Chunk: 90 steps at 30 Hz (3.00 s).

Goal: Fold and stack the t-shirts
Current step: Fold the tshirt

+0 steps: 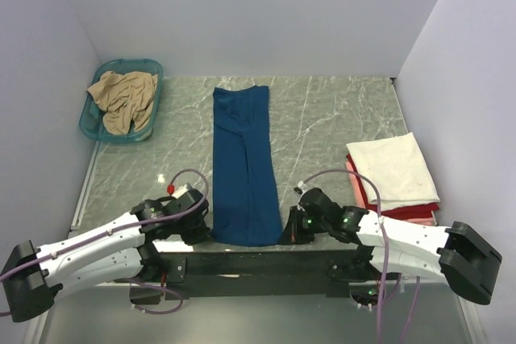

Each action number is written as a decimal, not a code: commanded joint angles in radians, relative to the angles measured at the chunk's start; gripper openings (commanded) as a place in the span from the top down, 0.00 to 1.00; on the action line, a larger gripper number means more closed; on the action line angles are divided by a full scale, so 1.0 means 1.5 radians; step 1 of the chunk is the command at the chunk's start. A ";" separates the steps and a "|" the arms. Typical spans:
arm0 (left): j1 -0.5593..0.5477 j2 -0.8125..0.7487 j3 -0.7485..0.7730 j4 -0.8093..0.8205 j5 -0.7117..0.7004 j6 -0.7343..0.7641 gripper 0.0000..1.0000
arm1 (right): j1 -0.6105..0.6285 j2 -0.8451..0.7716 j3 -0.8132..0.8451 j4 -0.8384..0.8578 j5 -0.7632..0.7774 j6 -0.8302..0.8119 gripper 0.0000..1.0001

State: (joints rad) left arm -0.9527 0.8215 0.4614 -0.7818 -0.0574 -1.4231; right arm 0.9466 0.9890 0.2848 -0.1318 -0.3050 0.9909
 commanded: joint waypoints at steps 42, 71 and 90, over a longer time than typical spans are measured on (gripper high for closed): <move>0.369 0.631 0.556 0.230 -0.033 0.267 1.00 | -0.322 0.588 0.710 -0.133 0.032 -0.255 1.00; 0.391 0.542 0.501 0.321 0.052 0.316 0.58 | -0.306 0.527 0.701 -0.131 0.084 -0.269 0.40; 0.249 0.614 0.318 0.427 0.054 0.224 0.99 | -0.232 0.616 0.561 -0.066 0.111 -0.218 0.46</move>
State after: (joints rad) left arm -0.5381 1.7821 0.9890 -0.1581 0.0566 -1.0405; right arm 0.5827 1.9308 1.2114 -0.2058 -0.1818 0.6521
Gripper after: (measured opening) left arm 0.013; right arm 0.543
